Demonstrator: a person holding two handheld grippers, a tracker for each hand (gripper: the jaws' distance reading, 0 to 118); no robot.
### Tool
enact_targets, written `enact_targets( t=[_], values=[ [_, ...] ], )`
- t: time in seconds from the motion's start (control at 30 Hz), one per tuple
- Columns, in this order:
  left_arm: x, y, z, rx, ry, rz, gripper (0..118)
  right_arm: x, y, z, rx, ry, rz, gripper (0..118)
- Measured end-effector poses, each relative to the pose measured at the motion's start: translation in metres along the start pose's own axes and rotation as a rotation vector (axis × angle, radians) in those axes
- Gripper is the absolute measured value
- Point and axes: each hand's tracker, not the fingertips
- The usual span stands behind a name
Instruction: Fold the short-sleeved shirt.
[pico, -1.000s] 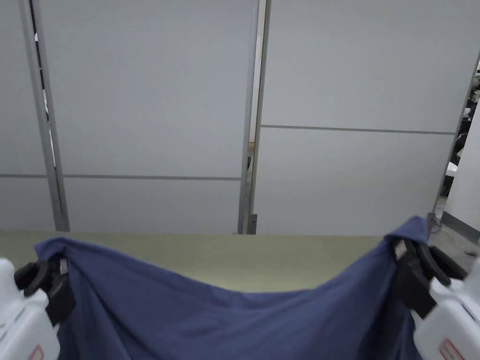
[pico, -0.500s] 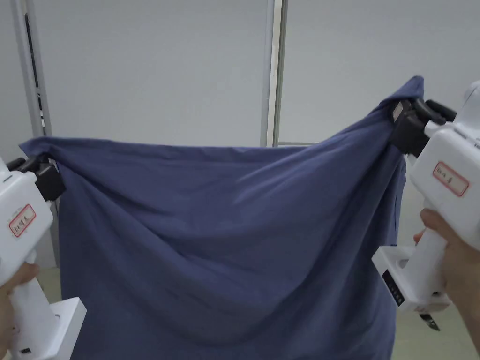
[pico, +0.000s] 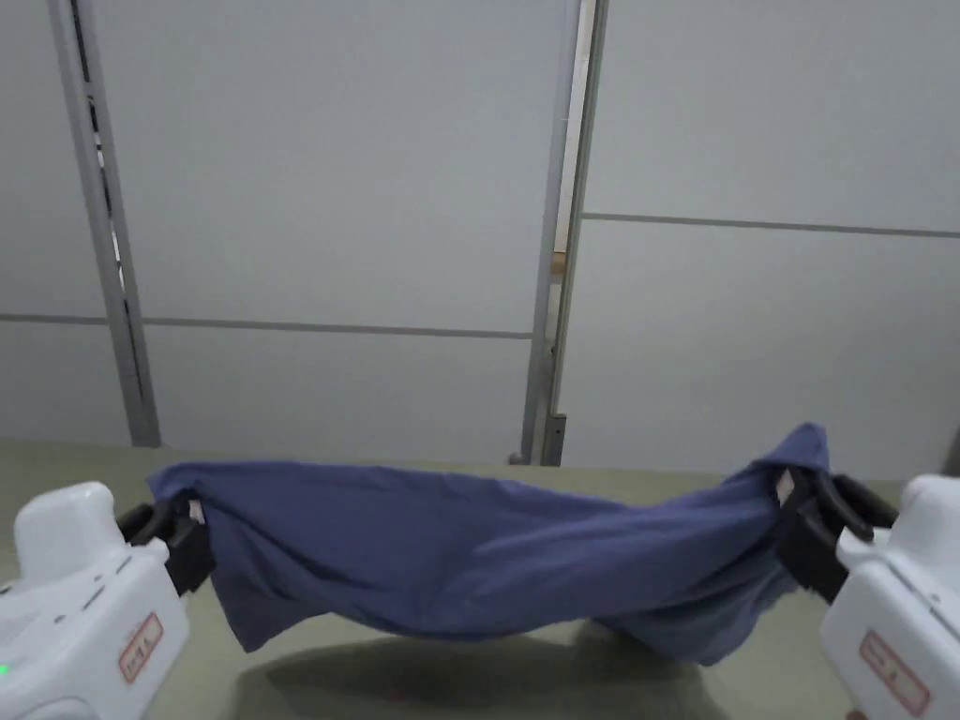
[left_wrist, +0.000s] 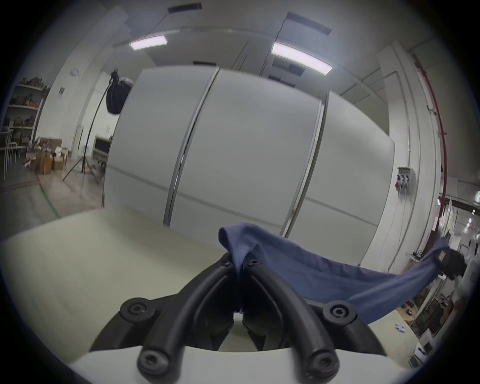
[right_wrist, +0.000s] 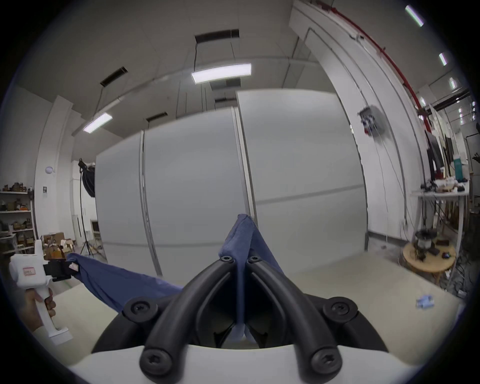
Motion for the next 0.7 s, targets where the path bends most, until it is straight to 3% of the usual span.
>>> enact_targets(
  t=[0.17, 0.3, 0.43, 0.57, 0.7],
  values=[
    [-0.020, -0.047, 0.063, -0.100, 0.018, -0.038, 4, 0.004, -0.048, 0.072, -0.120, -0.018, -0.017, 3],
    [-0.039, -0.076, 0.140, -0.173, 0.029, -0.136, 4, -0.002, -0.065, 0.146, -0.205, -0.023, 0.013, 3],
    [-0.062, -0.110, 0.207, -0.306, 0.044, -0.141, 4, -0.006, -0.090, 0.216, -0.336, -0.025, 0.031, 3],
    [-0.085, -0.150, 0.253, -0.482, 0.092, -0.117, 4, 0.005, -0.126, 0.267, -0.510, -0.049, 0.007, 3],
    [-0.101, -0.174, 0.282, -0.635, 0.132, -0.118, 4, 0.017, -0.149, 0.303, -0.607, -0.081, -0.065, 3]
  ],
)
